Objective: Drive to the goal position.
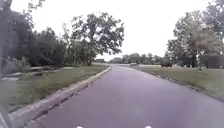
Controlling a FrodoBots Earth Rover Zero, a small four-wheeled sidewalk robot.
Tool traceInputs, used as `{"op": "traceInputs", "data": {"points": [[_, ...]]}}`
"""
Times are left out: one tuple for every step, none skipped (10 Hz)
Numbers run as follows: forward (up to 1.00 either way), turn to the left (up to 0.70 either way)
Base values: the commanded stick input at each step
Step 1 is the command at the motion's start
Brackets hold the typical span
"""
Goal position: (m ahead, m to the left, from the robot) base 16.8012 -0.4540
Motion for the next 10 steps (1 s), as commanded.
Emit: {"op": "traceInputs", "data": {"points": [[0.7,0.01],[0.7,0.01],[0.7,0.01],[0.7,0.01],[0.7,0.01],[0.7,0.0],[0.7,0.0],[0.7,0.0],[0.7,0.0],[0.7,0.0]]}}
